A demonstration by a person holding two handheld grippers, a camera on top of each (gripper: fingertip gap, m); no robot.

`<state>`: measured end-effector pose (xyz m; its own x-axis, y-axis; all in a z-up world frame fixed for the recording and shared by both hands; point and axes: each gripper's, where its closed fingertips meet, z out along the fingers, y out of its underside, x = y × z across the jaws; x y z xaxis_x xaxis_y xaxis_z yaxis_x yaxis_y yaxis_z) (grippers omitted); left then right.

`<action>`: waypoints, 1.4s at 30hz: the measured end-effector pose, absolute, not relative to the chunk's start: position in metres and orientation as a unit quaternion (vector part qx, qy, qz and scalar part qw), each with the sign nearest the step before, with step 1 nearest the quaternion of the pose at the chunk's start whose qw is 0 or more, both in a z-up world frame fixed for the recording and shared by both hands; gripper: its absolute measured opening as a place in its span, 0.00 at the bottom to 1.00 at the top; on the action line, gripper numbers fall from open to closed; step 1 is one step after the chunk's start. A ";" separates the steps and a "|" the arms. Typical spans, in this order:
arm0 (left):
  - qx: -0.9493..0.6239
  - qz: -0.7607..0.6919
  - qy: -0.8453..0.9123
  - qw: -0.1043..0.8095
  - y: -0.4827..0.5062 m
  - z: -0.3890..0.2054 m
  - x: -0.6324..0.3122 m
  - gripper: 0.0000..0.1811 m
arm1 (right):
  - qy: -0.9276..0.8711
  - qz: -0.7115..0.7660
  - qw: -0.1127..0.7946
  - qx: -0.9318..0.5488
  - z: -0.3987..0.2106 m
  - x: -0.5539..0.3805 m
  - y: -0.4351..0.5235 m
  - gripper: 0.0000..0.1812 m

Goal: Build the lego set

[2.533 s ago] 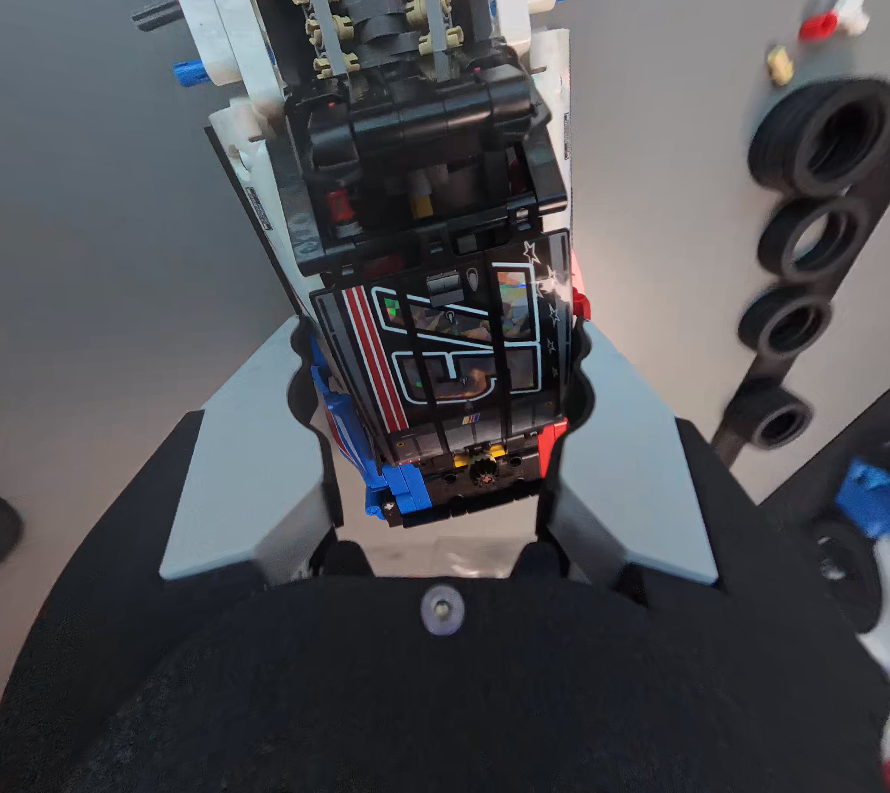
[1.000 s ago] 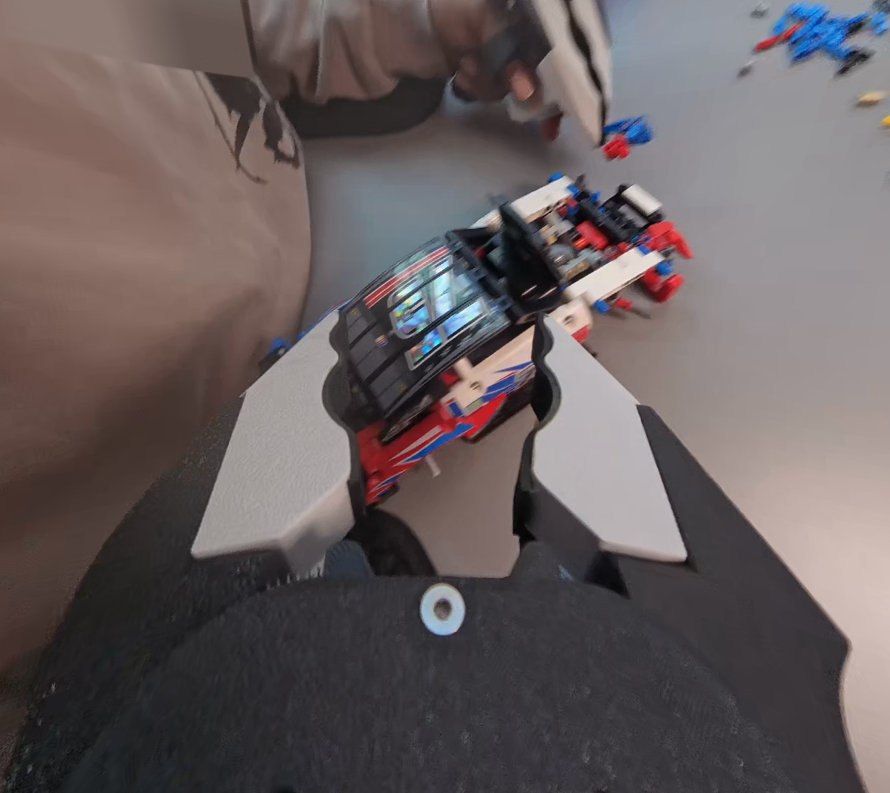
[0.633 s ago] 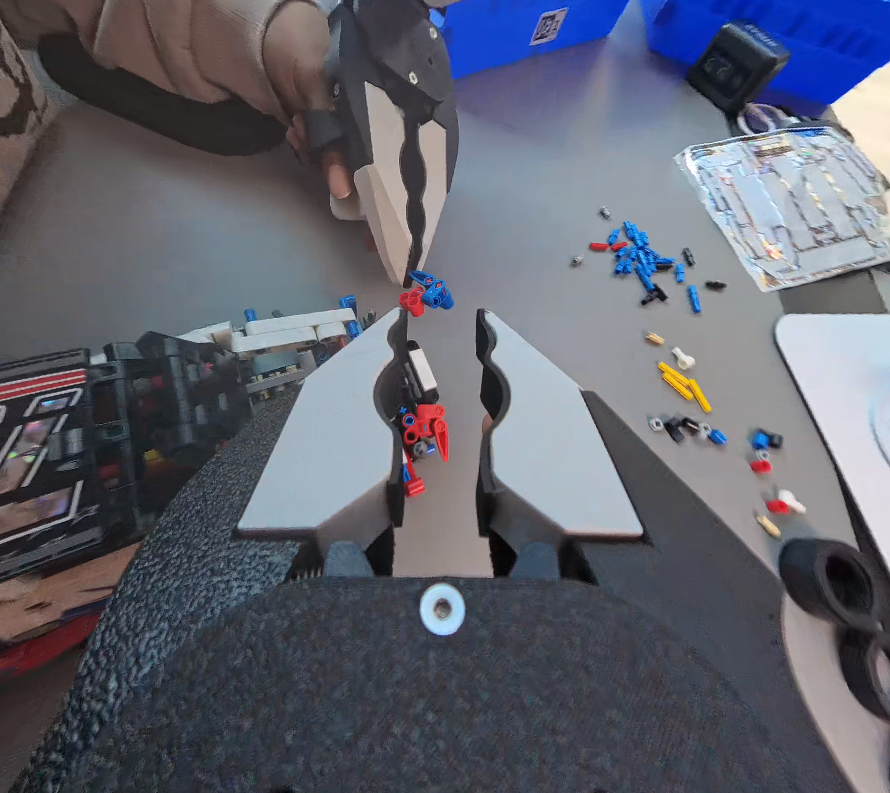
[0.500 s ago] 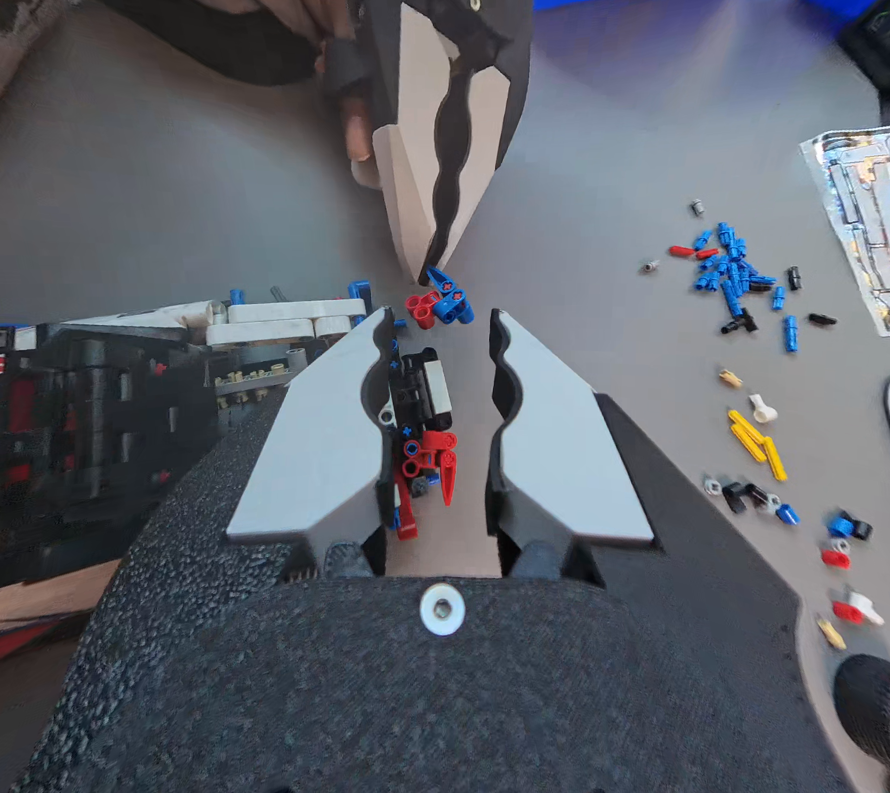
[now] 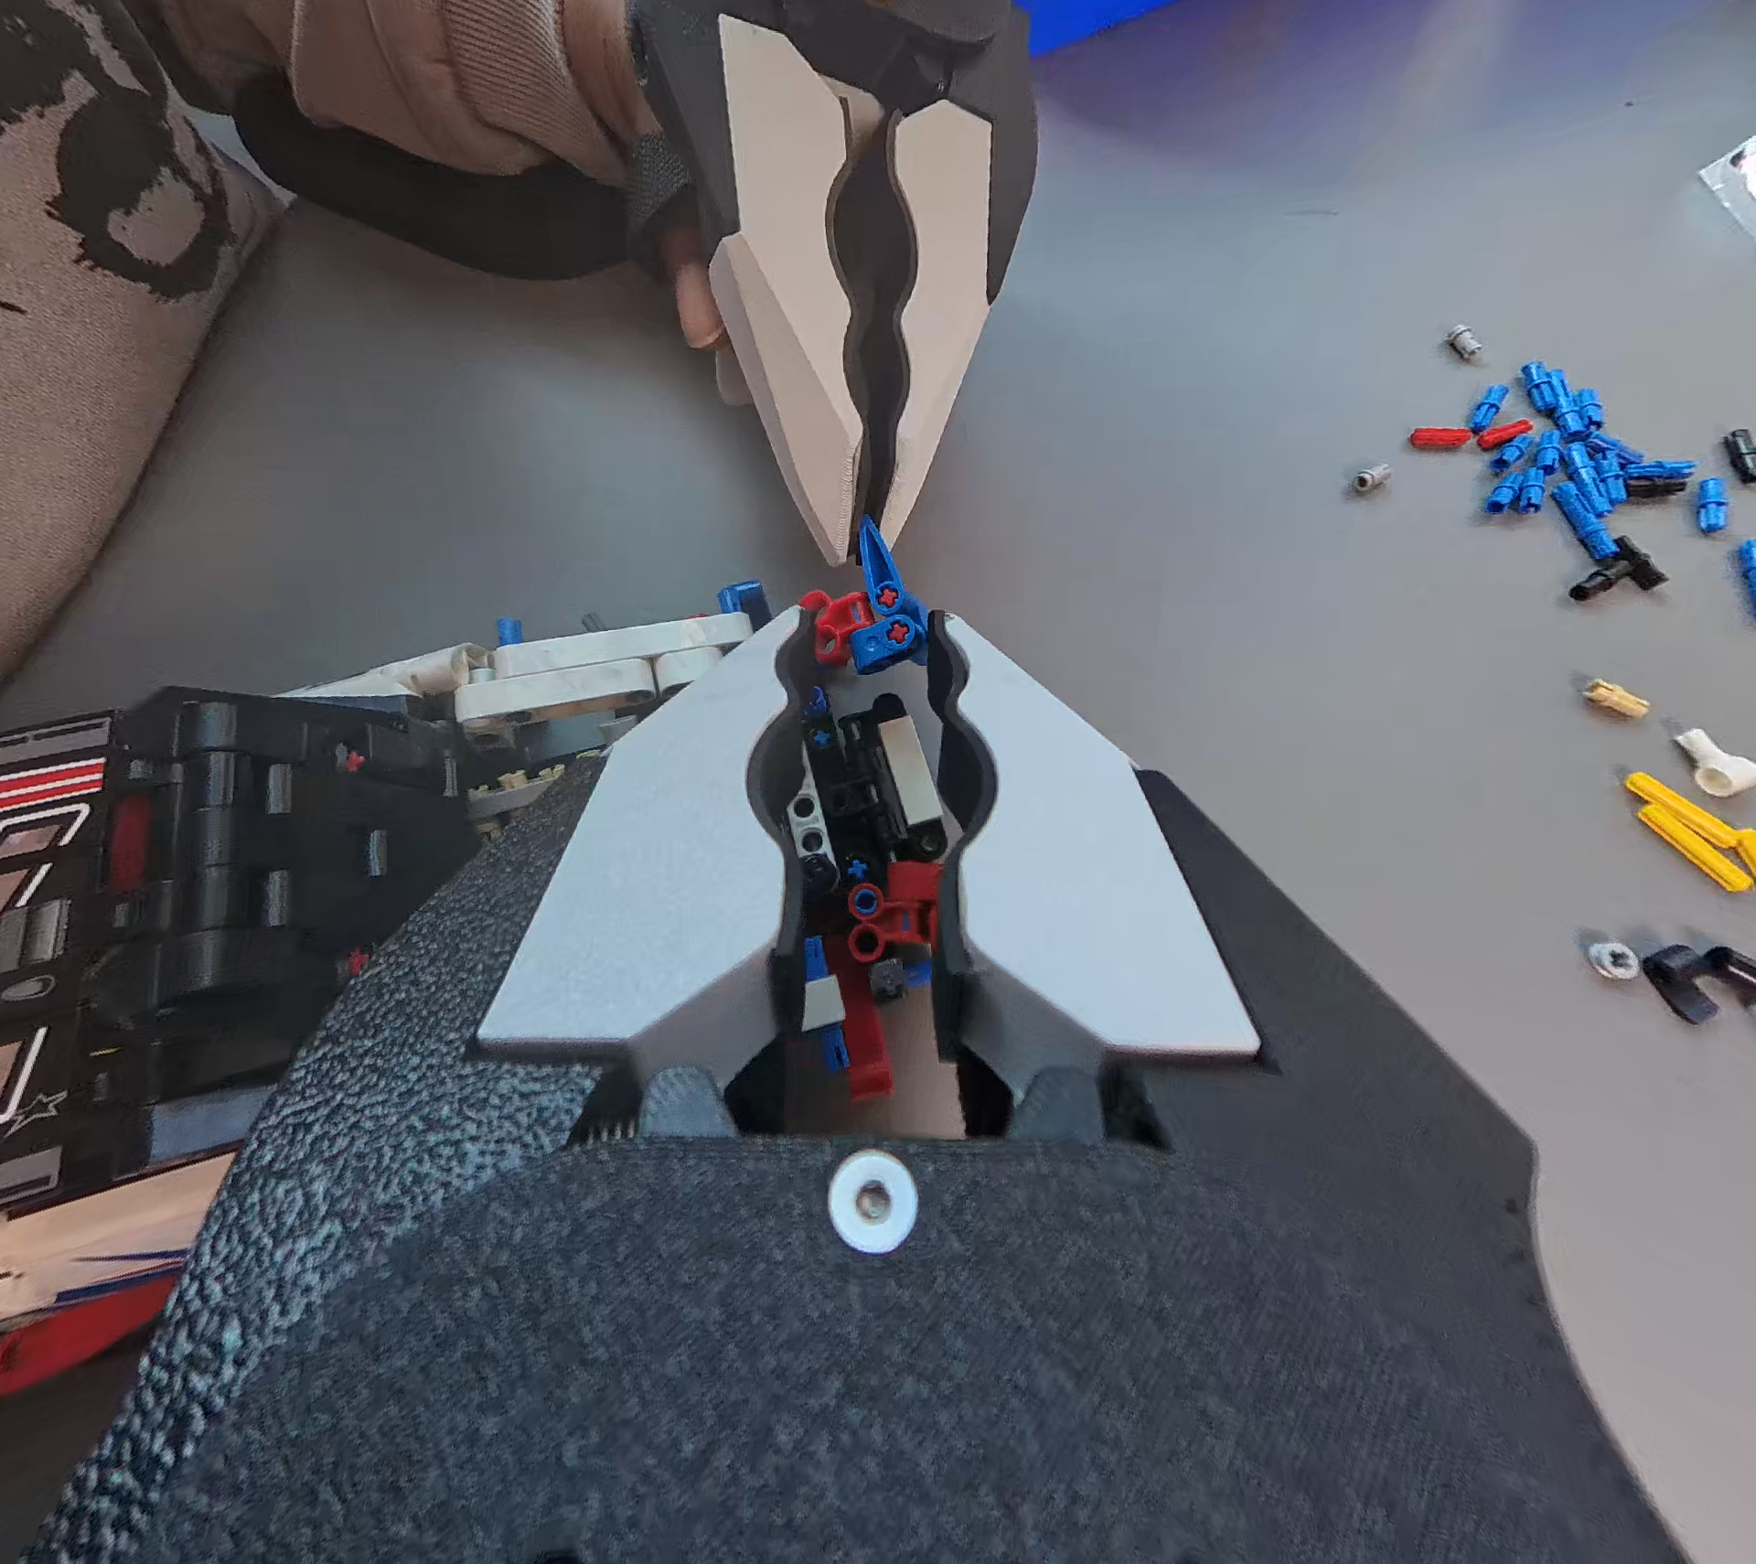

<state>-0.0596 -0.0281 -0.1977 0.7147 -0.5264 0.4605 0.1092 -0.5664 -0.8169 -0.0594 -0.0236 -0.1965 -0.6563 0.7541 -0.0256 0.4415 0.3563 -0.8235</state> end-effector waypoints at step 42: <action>-0.843 -0.322 0.174 0.394 -0.037 -0.220 -0.051 0.00 | -0.831 0.379 0.155 -0.376 -0.212 -0.058 -0.024 0.03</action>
